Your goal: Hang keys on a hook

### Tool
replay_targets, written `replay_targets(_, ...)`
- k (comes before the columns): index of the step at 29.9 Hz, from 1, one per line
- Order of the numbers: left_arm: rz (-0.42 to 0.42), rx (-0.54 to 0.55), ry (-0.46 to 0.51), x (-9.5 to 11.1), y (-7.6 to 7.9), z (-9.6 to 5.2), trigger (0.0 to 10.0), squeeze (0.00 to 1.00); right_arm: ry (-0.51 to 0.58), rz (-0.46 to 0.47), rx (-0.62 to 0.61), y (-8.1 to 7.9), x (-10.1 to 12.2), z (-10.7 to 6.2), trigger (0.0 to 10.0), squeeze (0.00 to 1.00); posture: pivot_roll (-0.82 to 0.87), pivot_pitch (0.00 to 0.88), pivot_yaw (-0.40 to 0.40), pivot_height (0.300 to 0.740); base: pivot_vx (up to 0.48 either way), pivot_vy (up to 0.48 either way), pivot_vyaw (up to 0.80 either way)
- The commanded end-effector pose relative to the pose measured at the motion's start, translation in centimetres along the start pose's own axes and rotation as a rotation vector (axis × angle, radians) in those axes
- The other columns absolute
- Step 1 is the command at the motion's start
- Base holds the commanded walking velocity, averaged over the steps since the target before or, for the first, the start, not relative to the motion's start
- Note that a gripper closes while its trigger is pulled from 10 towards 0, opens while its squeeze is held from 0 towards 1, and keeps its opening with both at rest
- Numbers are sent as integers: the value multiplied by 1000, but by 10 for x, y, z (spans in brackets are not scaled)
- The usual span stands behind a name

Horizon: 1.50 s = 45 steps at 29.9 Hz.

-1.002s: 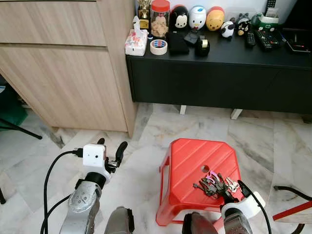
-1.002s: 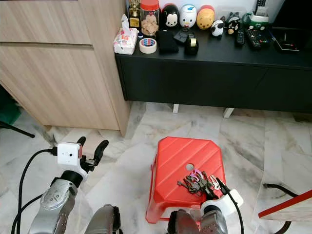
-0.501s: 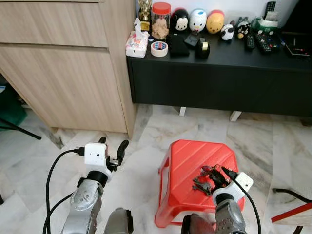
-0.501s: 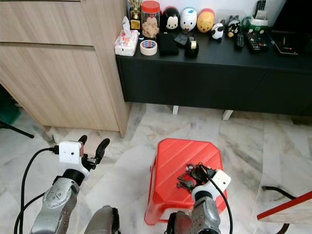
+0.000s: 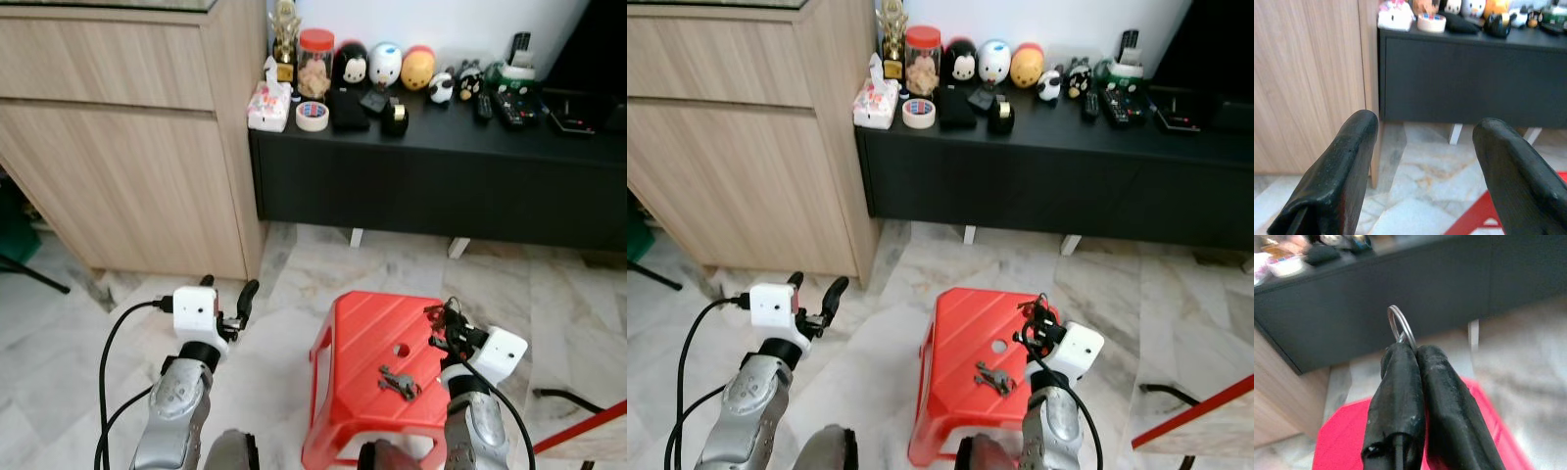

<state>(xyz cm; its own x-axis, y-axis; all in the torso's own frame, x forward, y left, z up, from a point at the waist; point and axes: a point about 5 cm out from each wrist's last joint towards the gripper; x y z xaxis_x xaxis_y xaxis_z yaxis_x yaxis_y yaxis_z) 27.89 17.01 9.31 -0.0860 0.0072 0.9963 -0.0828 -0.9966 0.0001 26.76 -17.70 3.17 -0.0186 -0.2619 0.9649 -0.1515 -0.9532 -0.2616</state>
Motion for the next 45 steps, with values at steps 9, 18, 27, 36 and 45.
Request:
replay_targets(9, -12, 0, -5, -5, 6, 3, 10000, 0, 109, -96, 78, -12, 24, -3, 10000, 0, 42, 28, -115, 652, 0, 0, 0)
replay_targets(18, -17, 6, 0, -6, 7, 2, 10000, 0, 95, -102, 55, -14, 28, 5, 10000, 0, 49, 29, -125, 702, 0, 0, 0)
replay_targets(27, -18, 10, 0, -8, 7, 1, 10000, 0, 78, -105, 55, -16, 27, 3, 10000, 0, 43, 28, -126, 740, 0, 0, 0)
replay_targets(36, -38, -3, 8, -9, 10, 2, 10000, 0, 47, -61, 43, -15, 23, 2, 10000, 0, 47, 7, -126, 740, 0, 0, 0)
replay_targets(45, -38, -8, -2, -12, 11, 1, 10000, 0, 31, -47, 33, -13, 21, 2, 10000, 0, 45, 0, -123, 740, 0, 0, 0)
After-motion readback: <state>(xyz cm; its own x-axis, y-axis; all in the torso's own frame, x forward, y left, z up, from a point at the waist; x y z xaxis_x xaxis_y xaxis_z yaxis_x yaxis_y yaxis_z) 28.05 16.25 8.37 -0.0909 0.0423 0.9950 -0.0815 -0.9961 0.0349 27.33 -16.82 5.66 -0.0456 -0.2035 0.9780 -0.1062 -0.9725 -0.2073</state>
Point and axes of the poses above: a point about 5 cm out from each wrist's last joint towards the gripper, its own z axis pointing out of the wrist towards the gripper, its own x axis along the axis of the wrist's last joint, y = z × x
